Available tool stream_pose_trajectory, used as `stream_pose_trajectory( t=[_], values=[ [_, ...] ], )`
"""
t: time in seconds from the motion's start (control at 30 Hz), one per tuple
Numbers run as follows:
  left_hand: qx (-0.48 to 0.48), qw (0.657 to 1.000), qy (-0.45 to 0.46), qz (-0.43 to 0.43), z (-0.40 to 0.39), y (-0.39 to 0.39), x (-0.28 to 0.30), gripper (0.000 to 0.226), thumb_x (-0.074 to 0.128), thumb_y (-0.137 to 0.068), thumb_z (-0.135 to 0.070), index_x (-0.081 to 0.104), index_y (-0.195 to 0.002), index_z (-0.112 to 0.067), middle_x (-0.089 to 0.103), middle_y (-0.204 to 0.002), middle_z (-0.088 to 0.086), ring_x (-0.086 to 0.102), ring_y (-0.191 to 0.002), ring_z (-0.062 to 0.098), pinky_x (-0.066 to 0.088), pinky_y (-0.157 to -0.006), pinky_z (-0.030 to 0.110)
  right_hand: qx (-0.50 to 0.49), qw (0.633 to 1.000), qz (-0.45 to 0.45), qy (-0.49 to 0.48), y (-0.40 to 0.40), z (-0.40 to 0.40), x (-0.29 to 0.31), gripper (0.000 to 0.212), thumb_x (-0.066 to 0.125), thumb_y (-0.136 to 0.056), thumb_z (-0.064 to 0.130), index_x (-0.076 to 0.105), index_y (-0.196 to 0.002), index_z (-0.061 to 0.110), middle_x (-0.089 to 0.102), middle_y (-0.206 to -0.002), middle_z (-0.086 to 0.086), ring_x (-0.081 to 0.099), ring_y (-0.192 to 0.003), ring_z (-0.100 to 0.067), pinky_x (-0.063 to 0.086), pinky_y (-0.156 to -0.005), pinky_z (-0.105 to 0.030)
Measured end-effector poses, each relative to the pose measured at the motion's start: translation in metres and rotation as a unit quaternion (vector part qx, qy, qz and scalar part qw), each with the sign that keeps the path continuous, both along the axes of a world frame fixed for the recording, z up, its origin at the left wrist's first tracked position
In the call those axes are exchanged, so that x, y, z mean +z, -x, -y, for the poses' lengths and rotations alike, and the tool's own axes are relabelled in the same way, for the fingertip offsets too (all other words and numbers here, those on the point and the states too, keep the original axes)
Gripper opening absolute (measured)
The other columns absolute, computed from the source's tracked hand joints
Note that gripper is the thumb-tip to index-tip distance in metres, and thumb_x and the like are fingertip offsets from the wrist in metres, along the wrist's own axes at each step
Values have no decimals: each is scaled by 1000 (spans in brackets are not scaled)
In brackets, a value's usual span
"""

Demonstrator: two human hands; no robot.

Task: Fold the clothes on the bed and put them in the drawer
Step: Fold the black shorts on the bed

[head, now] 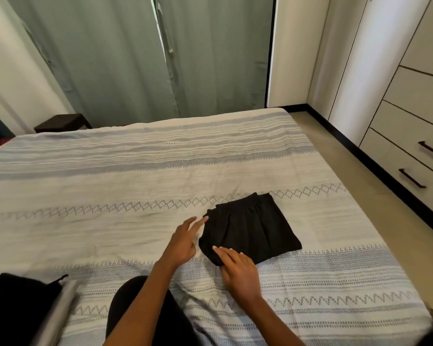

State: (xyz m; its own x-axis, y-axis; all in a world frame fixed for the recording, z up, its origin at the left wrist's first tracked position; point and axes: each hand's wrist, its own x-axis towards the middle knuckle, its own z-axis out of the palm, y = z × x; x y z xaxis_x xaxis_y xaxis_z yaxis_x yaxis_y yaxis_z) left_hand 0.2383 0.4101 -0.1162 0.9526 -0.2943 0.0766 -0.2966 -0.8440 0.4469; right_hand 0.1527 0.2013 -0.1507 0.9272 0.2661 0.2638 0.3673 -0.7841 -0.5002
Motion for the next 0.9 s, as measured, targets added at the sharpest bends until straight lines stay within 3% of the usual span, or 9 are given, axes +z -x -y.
stream_pose_trajectory(
  t=[0.07,0.13,0.27,0.4,0.47,0.6,0.7,0.8,0.9],
  values=[
    [-115,983,-140,29,11,7,4,97,58,-85,-7,3,-157,-42,-3,-166,5,1,-150,20,10,-121,39,16,998,22,-50,15,18,2,52,54,-88,23,56,-137,36,64,-128,20,62,-110,-2,49,-93,-23],
    [-208,951,-219,64,21,14,0,99,56,-82,-17,-4,-157,-40,-20,-165,4,-19,-149,25,-8,-121,41,25,994,14,-107,29,39,5,49,53,-89,22,57,-135,37,63,-127,26,61,-107,3,45,-91,-14],
    [-297,917,-258,72,23,22,-17,81,53,-83,-52,22,-156,-33,3,-167,3,-6,-153,29,-8,-120,49,-21,963,-79,-258,55,81,9,29,54,-97,25,66,-121,36,69,-114,26,65,-98,7,49,-83,-17],
    [-325,898,-282,98,42,30,-12,67,54,-82,-55,44,-143,-29,44,-152,-1,27,-148,28,5,-120,48,-101,918,-119,-364,65,104,8,21,60,-92,29,73,-105,37,74,-101,11,69,-98,-9,54,-86,-29],
    [-320,893,-289,130,52,33,-12,65,61,-79,-55,50,-136,-28,51,-142,-3,38,-141,27,16,-118,47,-133,883,-120,-434,66,110,8,20,62,-87,30,74,-102,37,75,-100,3,69,-101,-17,53,-89,-28],
    [-304,910,-242,147,66,43,-9,53,67,-81,-44,54,-129,-26,56,-134,-4,49,-130,23,43,-106,39,-165,831,-124,-516,73,124,16,23,61,-95,9,77,-100,23,75,-101,-7,68,-105,-29,53,-91,-39],
    [-268,955,-119,43,76,52,11,39,52,-88,-43,61,-121,-24,66,-114,-6,59,-102,14,45,-86,30,-183,812,-125,-540,75,139,22,25,54,-100,2,73,-110,13,75,-110,-8,68,-109,-27,53,-96,-45],
    [-230,969,-7,-94,83,57,30,20,62,-90,-39,63,-100,-22,63,-83,-4,59,-75,13,40,-63,24,-202,842,-128,-484,72,155,25,23,52,-104,20,69,-119,24,72,-116,3,65,-113,-16,52,-100,-42],
    [-179,956,62,-224,84,51,43,21,68,-89,-39,65,-93,-18,67,-86,3,64,-75,16,42,-65,23,-216,878,-162,-396,65,165,31,25,47,-104,42,60,-125,42,64,-126,15,58,-118,-7,49,-99,-31]
  ],
)
